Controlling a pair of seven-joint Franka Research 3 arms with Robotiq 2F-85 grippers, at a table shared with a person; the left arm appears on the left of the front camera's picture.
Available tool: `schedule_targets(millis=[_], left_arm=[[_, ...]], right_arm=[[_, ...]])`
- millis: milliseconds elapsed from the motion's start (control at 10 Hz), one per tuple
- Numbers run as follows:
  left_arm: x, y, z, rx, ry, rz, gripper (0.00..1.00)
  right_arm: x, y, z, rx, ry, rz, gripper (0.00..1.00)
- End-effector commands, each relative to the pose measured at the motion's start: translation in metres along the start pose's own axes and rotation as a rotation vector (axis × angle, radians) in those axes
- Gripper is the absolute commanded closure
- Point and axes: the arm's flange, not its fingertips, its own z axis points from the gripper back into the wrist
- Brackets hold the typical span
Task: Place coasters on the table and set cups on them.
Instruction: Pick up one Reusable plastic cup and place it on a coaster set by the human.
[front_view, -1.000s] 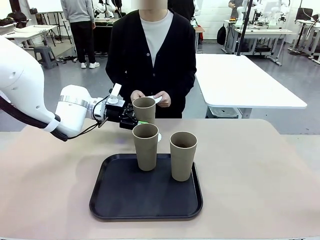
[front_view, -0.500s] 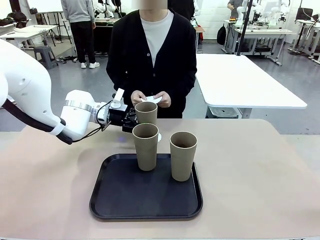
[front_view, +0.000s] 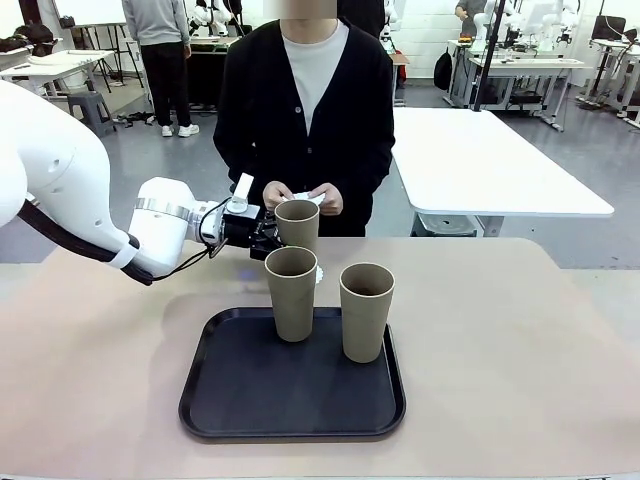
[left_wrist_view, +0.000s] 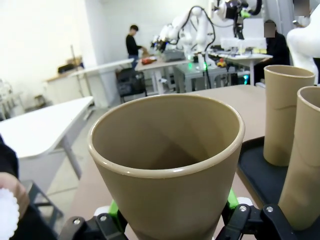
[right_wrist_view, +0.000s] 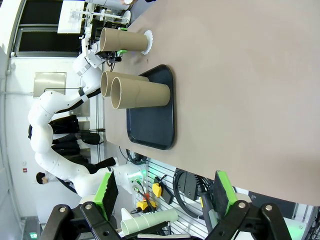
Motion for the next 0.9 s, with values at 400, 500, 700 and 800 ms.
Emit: schedule_targets(millis=[400, 500, 700, 800], left_arm=[[-0.013, 0.015, -0.002, 0.009, 0.030, 0.014, 0.13], [-0.013, 0.018, -0.002, 0.013, 0.029, 0.014, 0.13], [-0.013, 0.019, -0.002, 0.011, 0.035, 0.017, 0.13], [-0.014, 0.019, -0.003, 0.011, 0.038, 0.023, 0.13]], right_arm=[[0.001, -0.001, 0.000, 0.024, -0.003, 0.014, 0.00], [0.001, -0.001, 0.000, 0.024, -0.003, 0.014, 0.00], [0.001, -0.001, 0.000, 0.024, -0.003, 0.014, 0.00], [0.001, -0.001, 0.000, 0.024, -0.003, 0.014, 0.00]])
